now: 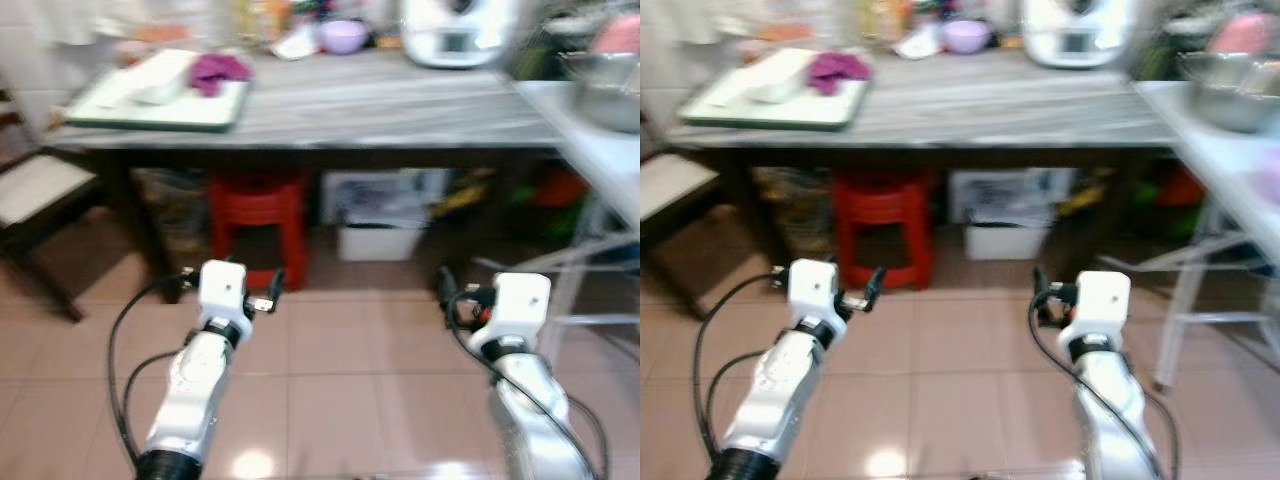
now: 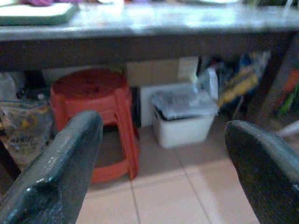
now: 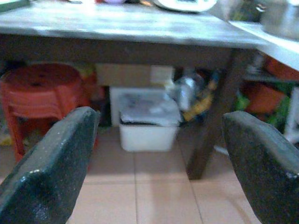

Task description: Setting the table

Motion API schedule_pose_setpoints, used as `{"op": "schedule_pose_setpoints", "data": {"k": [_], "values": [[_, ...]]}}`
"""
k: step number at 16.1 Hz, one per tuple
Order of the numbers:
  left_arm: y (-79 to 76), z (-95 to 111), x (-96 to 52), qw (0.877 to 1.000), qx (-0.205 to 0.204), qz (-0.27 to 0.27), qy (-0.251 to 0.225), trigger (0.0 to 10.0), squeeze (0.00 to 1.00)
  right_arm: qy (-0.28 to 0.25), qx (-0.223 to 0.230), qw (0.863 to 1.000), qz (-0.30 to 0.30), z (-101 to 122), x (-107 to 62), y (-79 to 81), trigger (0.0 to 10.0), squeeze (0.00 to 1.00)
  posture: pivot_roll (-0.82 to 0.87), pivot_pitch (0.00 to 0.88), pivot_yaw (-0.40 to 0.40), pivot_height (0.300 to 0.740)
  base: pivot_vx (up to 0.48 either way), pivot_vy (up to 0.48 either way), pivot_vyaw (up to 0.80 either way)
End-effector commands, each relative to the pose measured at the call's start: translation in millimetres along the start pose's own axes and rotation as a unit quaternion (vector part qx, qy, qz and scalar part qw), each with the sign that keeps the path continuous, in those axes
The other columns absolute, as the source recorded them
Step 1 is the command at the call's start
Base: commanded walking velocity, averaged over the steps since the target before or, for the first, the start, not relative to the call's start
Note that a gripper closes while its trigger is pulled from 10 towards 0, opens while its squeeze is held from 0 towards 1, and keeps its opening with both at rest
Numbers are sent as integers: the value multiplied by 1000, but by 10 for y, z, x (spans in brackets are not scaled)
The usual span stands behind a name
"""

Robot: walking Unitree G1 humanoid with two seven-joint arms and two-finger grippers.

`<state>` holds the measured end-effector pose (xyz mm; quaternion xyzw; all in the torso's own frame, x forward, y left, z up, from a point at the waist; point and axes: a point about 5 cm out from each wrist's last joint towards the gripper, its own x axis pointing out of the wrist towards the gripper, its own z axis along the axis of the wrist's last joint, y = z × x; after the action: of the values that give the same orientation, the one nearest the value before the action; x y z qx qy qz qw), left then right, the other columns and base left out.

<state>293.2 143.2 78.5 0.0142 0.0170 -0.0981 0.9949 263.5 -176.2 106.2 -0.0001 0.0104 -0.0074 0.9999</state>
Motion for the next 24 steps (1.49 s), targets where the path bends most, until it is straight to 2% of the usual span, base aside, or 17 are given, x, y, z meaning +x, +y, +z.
{"op": "schedule_pose_setpoints", "data": {"k": [1,9,14,19,24], "values": [[28,28,3,1000,-1,6,-4,10000,0,-5,-2,1000,10,33,10,22,10000,0,-84,98,30,740,0,-289,0],[-16,23,23,1000,-3,-1,-1,10000,0,-7,-6,1000,12,34,4,32,10000,0,-90,99,32,740,0,-304,0],[-30,33,29,1000,0,-10,-3,10000,0,-9,-9,1000,15,28,-3,38,10000,0,-86,100,37,740,0,0,0],[-44,36,33,1000,-3,-16,-2,10000,0,-10,-5,1000,15,19,0,55,10000,0,-80,101,43,740,0,-480,495],[-39,25,24,1000,-1,-19,1,10000,0,-8,-4,1000,16,10,-3,66,10000,0,-79,105,44,740,0,-480,0]]}}
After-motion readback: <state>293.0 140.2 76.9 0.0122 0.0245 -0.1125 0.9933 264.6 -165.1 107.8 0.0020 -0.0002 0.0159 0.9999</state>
